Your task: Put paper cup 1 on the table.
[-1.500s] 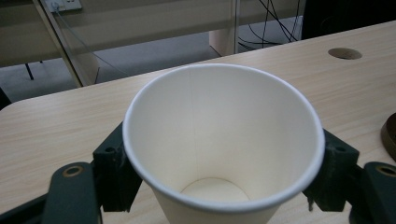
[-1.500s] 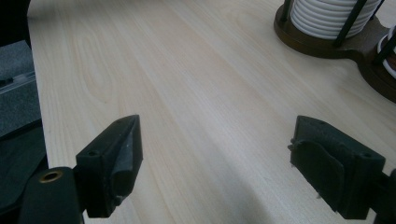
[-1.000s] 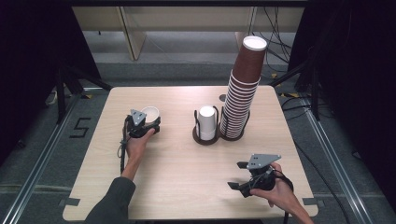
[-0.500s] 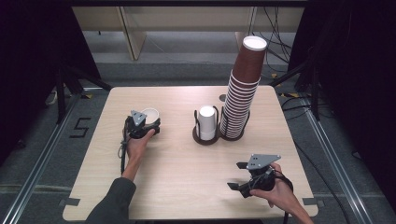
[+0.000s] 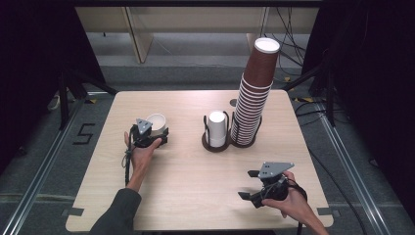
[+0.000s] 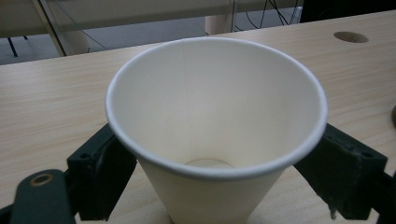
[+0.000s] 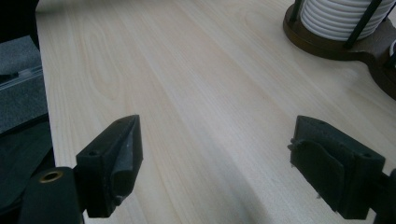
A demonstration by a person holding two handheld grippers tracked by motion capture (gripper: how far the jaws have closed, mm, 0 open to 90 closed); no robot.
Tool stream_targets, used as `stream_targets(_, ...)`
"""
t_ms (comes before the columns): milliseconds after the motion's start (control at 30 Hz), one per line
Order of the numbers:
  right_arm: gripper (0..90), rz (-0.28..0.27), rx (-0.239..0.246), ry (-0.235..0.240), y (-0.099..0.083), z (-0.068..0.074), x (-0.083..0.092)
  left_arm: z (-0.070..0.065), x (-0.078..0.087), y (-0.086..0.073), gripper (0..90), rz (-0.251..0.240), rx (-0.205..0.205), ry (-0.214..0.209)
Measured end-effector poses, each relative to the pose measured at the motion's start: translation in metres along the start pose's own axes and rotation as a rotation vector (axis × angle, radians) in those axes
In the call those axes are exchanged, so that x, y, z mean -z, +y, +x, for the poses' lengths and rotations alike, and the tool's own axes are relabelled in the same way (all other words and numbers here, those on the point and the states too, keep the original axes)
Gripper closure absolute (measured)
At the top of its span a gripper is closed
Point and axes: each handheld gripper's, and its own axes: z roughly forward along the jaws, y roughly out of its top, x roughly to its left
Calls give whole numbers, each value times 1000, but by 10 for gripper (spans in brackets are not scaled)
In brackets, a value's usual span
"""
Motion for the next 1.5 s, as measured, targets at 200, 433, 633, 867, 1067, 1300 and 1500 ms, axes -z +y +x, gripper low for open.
stream_targets(200, 178, 2, -7, -3, 0, 1, 0, 0, 7, -2, 147, 8, 19, -7)
stream_targets(433, 178, -1, -4, -7, 0, 1, 0, -2, 23, -2, 147, 30, 38, -2)
stream_targets(633, 178, 3, -8, -5, 0, 1, 1, -6, 41, -2, 147, 38, 24, -18)
stream_targets(867, 178, 2, -10, -9, 0, 1, 1, -16, 63, 0, 147, 26, 22, -41)
stream_targets(1067, 177, -3, -4, -14, 0, 0, 1, -33, 87, 2, 148, -16, -1, -70)
stream_targets(1300, 178, -4, -22, -27, 0, 0, 3, -54, 110, -5, 148, -25, -13, -124)
stream_targets(1500, 177, -3, -20, -24, 0, 0, 3, -70, 123, -14, 148, -31, -24, -183)
